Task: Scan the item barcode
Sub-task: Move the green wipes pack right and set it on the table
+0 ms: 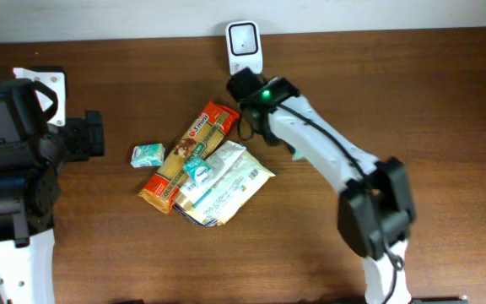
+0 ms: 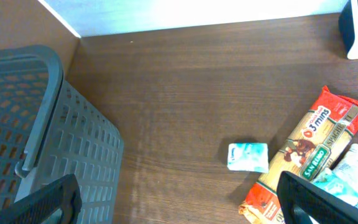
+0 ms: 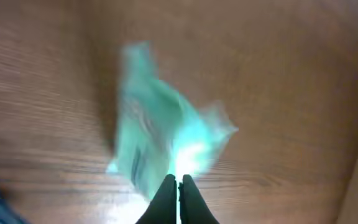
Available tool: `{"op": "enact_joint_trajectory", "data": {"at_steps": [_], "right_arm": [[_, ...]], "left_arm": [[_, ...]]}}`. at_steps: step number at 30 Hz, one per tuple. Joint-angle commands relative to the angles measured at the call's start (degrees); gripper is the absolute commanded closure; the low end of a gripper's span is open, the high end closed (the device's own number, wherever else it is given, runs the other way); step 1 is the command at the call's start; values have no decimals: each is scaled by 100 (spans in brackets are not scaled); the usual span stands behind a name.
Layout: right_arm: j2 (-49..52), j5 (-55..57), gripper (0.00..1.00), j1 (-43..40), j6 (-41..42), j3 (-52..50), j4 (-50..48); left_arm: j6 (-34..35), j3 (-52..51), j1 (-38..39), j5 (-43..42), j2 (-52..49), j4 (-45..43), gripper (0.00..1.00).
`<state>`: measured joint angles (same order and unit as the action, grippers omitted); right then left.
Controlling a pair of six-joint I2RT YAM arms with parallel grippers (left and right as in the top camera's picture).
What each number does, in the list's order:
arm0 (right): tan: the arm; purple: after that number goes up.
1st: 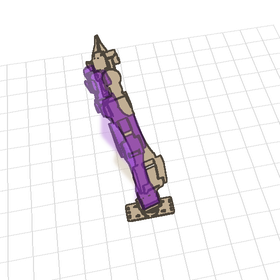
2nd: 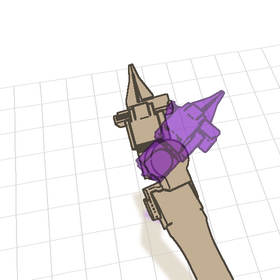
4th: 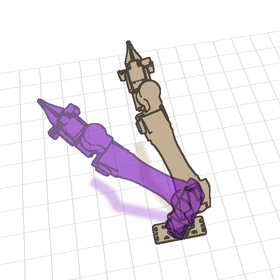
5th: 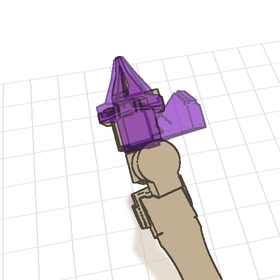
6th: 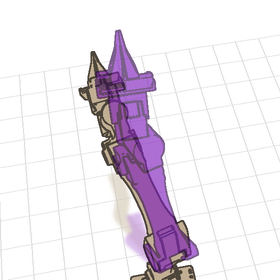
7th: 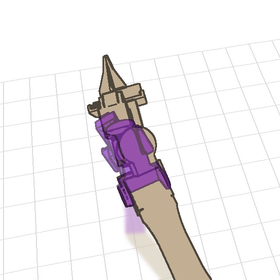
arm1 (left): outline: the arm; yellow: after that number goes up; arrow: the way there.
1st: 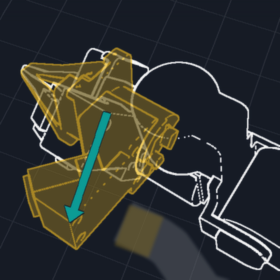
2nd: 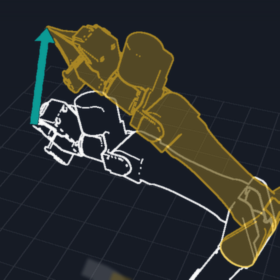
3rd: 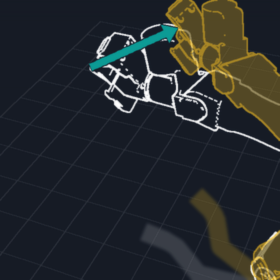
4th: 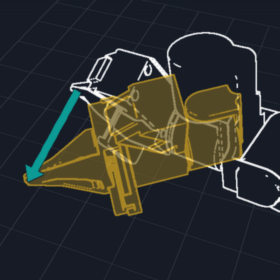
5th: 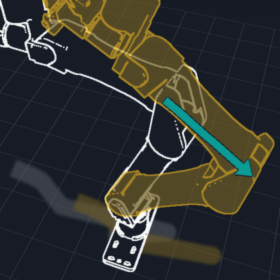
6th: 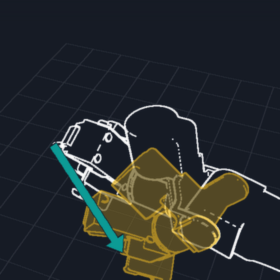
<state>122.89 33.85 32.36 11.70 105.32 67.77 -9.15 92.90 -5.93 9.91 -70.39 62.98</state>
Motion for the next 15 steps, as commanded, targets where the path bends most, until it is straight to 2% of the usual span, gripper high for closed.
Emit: {"op": "enact_joint_trajectory", "data": {"at_steps": [1, 2, 3, 5, 6, 7, 8, 9, 11, 13, 15], "right_arm": [[289, 11, 96, 232, 227, 28, 33], [291, -92, 92, 376, 227, 28, 15], [291, -157, 84, 505, 223, 31, -26], [291, -271, 76, 706, 212, 31, -66], [284, -404, 63, 706, 229, 35, -61], [284, -629, 43, 614, 229, 48, -44], [284, -977, 35, 448, 258, 50, -9], [284, -1331, 31, 168, 553, 50, 105], [286, -2124, 29, -444, 876, 44, 284], [304, -2933, 29, -1102, 852, -13, 291], [319, -3633, 29, -1593, 376, -83, 192]], "left_arm": [[92, 13, -24, 2, 22, -9, 1], [92, 13, -24, 0, 22, -9, 1], [92, 13, -24, 2, 22, -9, 1], [92, 13, -24, 2, 22, -9, 1], [92, 13, -24, 2, 22, -9, 1], [92, 13, -24, 2, 22, -9, 1], [92, 13, -24, 2, 22, -9, 1], [92, 13, -24, 2, 22, -9, 1], [92, 13, -24, 2, 22, -9, 1], [92, 13, -24, 2, 22, -9, 1], [92, 13, -24, 2, 22, -9, 1]]}}
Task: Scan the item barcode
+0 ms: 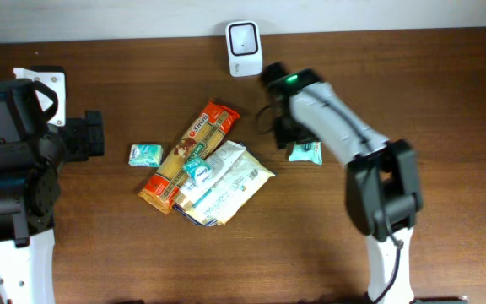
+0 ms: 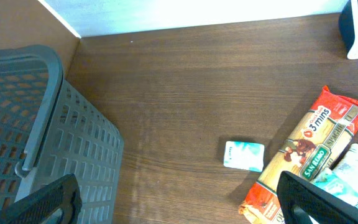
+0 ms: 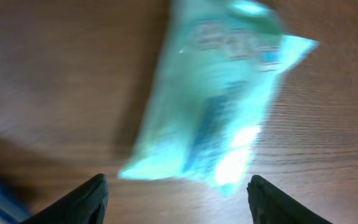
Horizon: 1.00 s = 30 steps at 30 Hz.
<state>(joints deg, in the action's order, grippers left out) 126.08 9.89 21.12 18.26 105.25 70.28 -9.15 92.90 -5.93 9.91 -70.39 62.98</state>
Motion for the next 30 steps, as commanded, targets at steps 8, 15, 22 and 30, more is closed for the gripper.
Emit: {"op": "enact_joint_trajectory", "data": {"at_steps": [8, 15, 22, 30], "right_arm": [[2, -3679, 32, -1818, -1657, -1073, -866], [2, -3945, 88, -1821, -1698, -2269, -2173], [-920, -3121, 96, -1690, -1231, -1980, -1932], [-400, 3418, 96, 289, 393, -1580, -1097]], "left_arm": [[92, 13, -24, 0, 22, -9, 1], [92, 13, -24, 2, 22, -9, 1], [92, 13, -24, 2, 22, -9, 1], [92, 13, -24, 2, 22, -9, 1]]}}
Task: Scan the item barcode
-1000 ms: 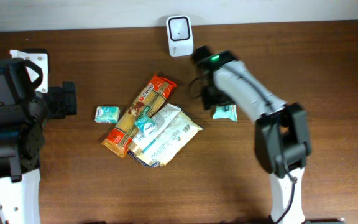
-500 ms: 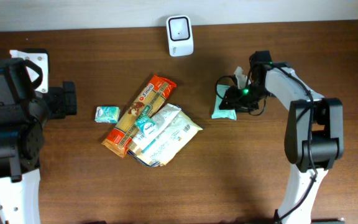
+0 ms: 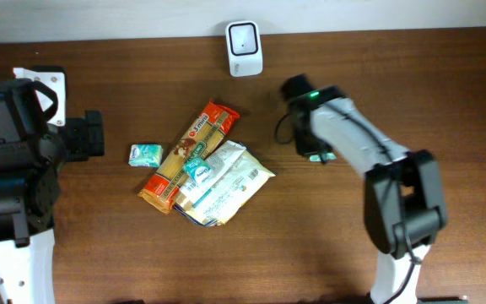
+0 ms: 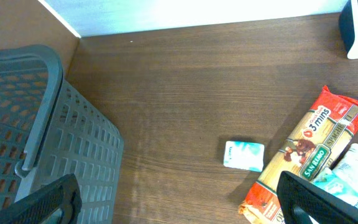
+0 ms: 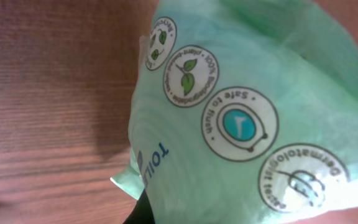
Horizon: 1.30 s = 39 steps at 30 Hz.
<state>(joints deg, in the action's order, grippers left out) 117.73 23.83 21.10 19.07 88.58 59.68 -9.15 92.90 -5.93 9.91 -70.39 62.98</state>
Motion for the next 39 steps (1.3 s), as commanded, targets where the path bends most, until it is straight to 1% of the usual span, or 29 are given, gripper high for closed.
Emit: {"op": "enact_joint_trajectory", "data": {"at_steps": [1, 3, 4, 6, 7, 10, 11, 12, 13, 14, 15, 17, 20, 22, 24, 26, 28, 30, 34, 35, 38, 39], "right_arm": [[654, 2448, 96, 407, 310, 90, -35], [748, 2286, 96, 603, 310, 90, -103], [737, 2015, 88, 748, 269, 107, -162], [737, 1510, 50, 1060, -142, 212, -164], [737, 1373, 45, 1200, -393, 249, -162], [734, 1231, 43, 1655, -804, 409, -153], [734, 1200, 40, 1871, -835, 549, -96], [734, 957, 40, 1954, -839, 658, -94], [734, 466, 39, 1969, -929, 778, -131], [734, -81, 39, 1902, -1266, 876, -186], [734, -315, 39, 1797, -1305, 984, -127], [734, -940, 39, 1467, -1305, 1244, 103], [734, -2728, 36, 627, -1283, 1565, 205], [734, -3425, 35, 173, -1261, 1596, 232], [737, -3864, 34, -306, -1217, 1593, 254], [743, -4284, 26, -848, -1224, 1578, 140], [835, -5064, 24, -1209, -1451, 1541, -94], [1067, -5543, 24, -1296, -1589, 1534, -234], [1567, -5821, 25, -1272, -1591, 1534, -431], [1696, -5914, 29, -1272, -1591, 1534, -490], [1759, -6343, 37, -1287, -2103, 1534, -531], [1759, -6470, 43, -1285, -2326, 1534, -531]], "left_arm": [[92, 13, -24, 0, 22, -9, 1], [92, 13, -24, 0, 22, -9, 1], [92, 13, -24, 2, 22, -9, 1], [92, 13, -24, 2, 22, -9, 1], [92, 13, -24, 0, 22, -9, 1], [92, 13, -24, 2, 22, -9, 1], [92, 13, -24, 2, 22, -9, 1], [92, 13, -24, 2, 22, -9, 1], [92, 13, -24, 2, 22, -9, 1], [92, 13, -24, 2, 22, -9, 1], [92, 13, -24, 2, 22, -9, 1], [92, 13, -24, 2, 22, -9, 1], [92, 13, -24, 2, 22, -9, 1], [92, 13, -24, 2, 22, -9, 1], [92, 13, -24, 2, 22, -9, 1], [92, 13, -24, 0, 22, -9, 1], [92, 13, -24, 2, 22, -9, 1], [92, 13, -24, 2, 22, -9, 1], [92, 13, -24, 2, 22, -9, 1], [92, 13, -24, 2, 22, -9, 1], [92, 13, -24, 2, 22, -9, 1], [92, 13, -24, 2, 22, -9, 1]]}}
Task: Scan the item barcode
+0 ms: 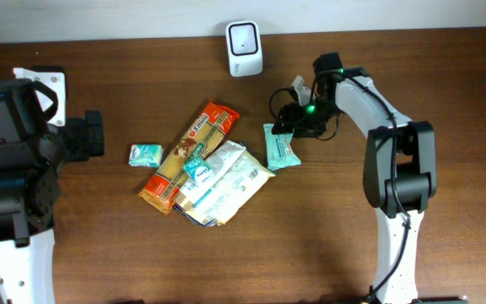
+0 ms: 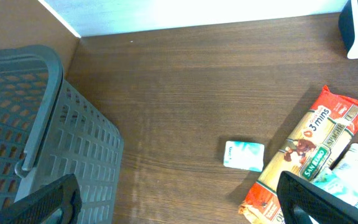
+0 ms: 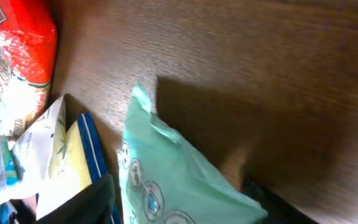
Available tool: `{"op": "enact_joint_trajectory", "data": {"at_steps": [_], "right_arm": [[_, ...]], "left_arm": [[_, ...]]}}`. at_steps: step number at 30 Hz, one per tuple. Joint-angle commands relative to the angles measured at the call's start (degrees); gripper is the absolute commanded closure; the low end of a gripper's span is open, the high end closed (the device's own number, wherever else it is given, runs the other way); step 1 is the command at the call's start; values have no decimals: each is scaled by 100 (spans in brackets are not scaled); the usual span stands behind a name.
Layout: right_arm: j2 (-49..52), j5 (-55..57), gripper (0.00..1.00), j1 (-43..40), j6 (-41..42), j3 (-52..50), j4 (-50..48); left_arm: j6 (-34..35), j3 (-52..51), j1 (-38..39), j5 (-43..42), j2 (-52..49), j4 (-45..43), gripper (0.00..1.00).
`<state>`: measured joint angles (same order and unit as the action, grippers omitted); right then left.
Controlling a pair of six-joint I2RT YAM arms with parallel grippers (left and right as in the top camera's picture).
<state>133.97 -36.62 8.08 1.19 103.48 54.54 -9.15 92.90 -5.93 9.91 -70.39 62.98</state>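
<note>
A white barcode scanner [image 1: 245, 36] stands at the table's far edge. The green wipes packet [image 1: 279, 145] is just right of the pile of goods, in front of the scanner. My right gripper [image 1: 288, 123] is at its upper end. In the right wrist view the packet [image 3: 179, 180] spans the gap between the two spread fingers and casts a shadow on the wood, so it looks gripped across its width. My left gripper [image 2: 179, 204] stays at the far left, open and holding nothing.
A pile lies mid-table: a red-orange pasta packet [image 1: 188, 156] and a white-and-yellow pouch [image 1: 230, 181]. A small teal packet [image 1: 146, 154] is beside it. A grey mesh basket [image 2: 42, 124] stands at the left.
The green packet was at the right of the table under my right gripper. It is now farther left, next to the pile, turned lengthwise, with the gripper's fingers on either side of it.
First my right gripper was shut near the scanner, the green packet blurred beneath it. Then it stood open over the packet, which lay to the right. Then it was close down on the packet. Now the packet sits by the pile between its fingers. The left arm stayed still.
</note>
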Motion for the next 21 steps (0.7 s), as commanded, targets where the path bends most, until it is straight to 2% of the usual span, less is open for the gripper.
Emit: {"op": "enact_joint_trajectory", "data": {"at_steps": [1, 2, 3, 5, 9, 12, 15, 19, 21], "right_arm": [[136, -503, 49, 20, -647, 44, -13], [136, -544, 78, 20, -699, 46, -11], [136, -566, 96, 20, -699, 46, -11], [68, -560, 96, 9, -697, 48, 31], [-599, 260, 96, 52, -669, 79, 225], [-1373, 3904, 96, 570, 378, 79, 339], [-1202, 6898, 96, 1414, 1019, 61, 343], [-308, 8513, 96, 2192, 1178, 61, 326], [-83, 8478, 96, 2409, 1185, 61, 328]], "left_arm": [[92, 13, -24, 2, 22, -9, 1], [92, 13, -24, 0, 22, -9, 1], [92, 13, -24, 2, 22, -9, 1], [92, 13, -24, 2, 22, -9, 1], [92, 13, -24, 2, 22, -9, 1], [92, 13, -24, 2, 22, -9, 1], [92, 13, -24, 2, 22, -9, 1], [92, 13, -24, 2, 22, -9, 1], [92, 13, -24, 0, 22, -9, 1]]}}
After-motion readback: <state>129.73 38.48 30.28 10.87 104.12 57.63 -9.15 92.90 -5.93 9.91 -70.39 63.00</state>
